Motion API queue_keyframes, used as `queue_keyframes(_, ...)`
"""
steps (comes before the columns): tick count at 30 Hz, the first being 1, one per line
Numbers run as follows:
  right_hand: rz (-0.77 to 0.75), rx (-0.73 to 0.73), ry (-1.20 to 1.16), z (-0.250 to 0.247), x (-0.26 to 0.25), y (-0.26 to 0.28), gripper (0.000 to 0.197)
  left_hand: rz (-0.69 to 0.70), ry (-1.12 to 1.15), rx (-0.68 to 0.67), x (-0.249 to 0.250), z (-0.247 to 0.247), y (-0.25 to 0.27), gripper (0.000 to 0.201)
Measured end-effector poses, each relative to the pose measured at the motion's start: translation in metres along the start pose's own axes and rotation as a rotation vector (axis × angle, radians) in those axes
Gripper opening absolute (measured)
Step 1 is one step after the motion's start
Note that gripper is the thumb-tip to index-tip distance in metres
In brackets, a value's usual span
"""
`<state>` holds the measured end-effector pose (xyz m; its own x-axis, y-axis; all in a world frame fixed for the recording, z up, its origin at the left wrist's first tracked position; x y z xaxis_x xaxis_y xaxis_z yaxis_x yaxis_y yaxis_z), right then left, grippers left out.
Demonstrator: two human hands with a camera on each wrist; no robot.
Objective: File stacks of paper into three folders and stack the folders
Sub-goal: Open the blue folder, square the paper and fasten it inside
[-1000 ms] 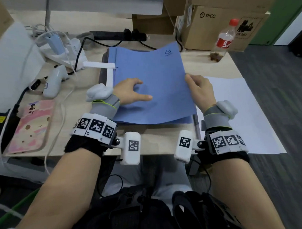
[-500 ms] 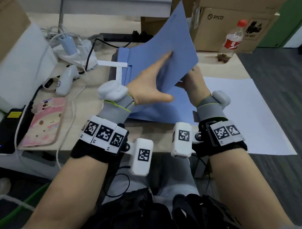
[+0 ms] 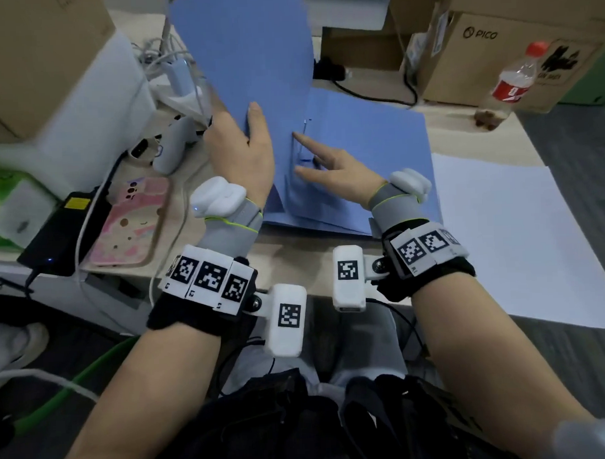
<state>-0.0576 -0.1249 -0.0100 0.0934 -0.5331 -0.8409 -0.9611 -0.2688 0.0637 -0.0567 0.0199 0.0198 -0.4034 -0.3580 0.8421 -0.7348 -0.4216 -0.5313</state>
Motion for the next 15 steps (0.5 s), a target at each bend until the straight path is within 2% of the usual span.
queue_keyframes(5, 0.084, 0.006, 0.181, 0.016, 0.01, -0.017, 0.064, -0.029, -0.071, 0.14, -0.019, -0.019, -0.002, 0.074)
queue_keyframes(10, 0.148, 0.016, 0.326, 0.025, 0.006, -0.016, 0.063, -0.139, -0.607, 0.236, -0.039, -0.036, -0.007, 0.098)
queue_keyframes(12, 0.152, 0.026, 0.35, 0.026, 0.006, -0.015, 0.062, -0.175, -0.811, 0.121, -0.039, -0.037, -0.004, 0.097)
queue_keyframes(15, 0.16, 0.035, 0.366, 0.028, 0.007, -0.016, 0.061, -0.106, -0.902, -0.243, -0.045, -0.029, -0.007, 0.072)
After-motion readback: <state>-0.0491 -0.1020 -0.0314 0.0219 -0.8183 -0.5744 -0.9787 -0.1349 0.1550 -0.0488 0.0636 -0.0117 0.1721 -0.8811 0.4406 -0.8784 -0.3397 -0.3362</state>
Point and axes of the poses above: each hand's wrist, its own y-axis away from the middle knuckle, its own z-axis out of the palm, x = y × z, the point moved 1 cm from there along -y, towards the middle knuckle, and after that the axes turned 2 degrees about x, right-handed, at the moved point
